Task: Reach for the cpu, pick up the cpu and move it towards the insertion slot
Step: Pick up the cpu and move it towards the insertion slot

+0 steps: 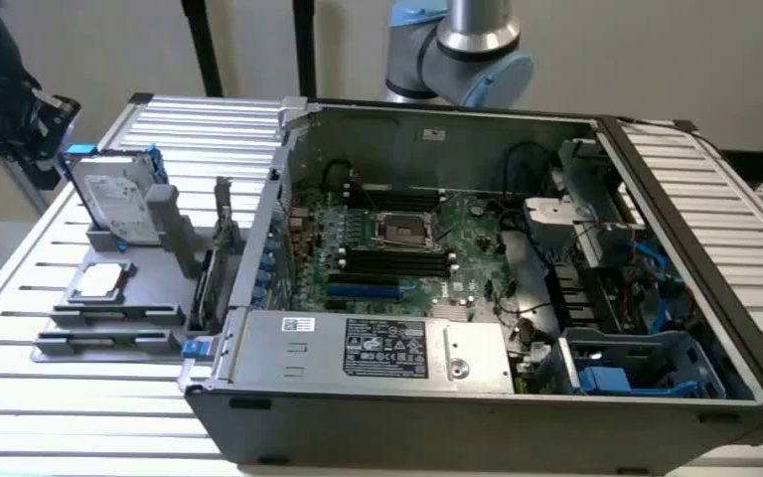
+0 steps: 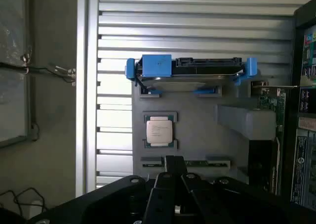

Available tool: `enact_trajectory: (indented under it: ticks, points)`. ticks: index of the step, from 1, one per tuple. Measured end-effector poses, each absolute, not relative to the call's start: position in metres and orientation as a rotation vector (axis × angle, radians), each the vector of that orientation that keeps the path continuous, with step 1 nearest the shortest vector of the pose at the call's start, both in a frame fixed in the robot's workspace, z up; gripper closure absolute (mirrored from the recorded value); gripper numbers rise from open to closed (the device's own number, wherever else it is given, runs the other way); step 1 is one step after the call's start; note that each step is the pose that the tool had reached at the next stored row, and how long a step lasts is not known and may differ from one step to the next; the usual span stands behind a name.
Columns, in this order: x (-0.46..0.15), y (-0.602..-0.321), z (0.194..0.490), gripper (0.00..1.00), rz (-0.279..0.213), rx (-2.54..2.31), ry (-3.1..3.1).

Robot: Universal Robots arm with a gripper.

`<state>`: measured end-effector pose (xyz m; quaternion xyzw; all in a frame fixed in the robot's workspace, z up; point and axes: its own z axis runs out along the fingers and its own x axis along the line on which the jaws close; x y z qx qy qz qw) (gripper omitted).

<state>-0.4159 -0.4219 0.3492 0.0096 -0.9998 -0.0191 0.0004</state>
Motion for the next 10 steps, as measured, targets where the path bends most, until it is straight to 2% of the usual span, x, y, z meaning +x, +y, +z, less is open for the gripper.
enact_trajectory:
  ticks: [10]
  points:
    - [-0.4159, -0.4219, 0.3492, 0.89, -0.06, 0.03, -3.14]
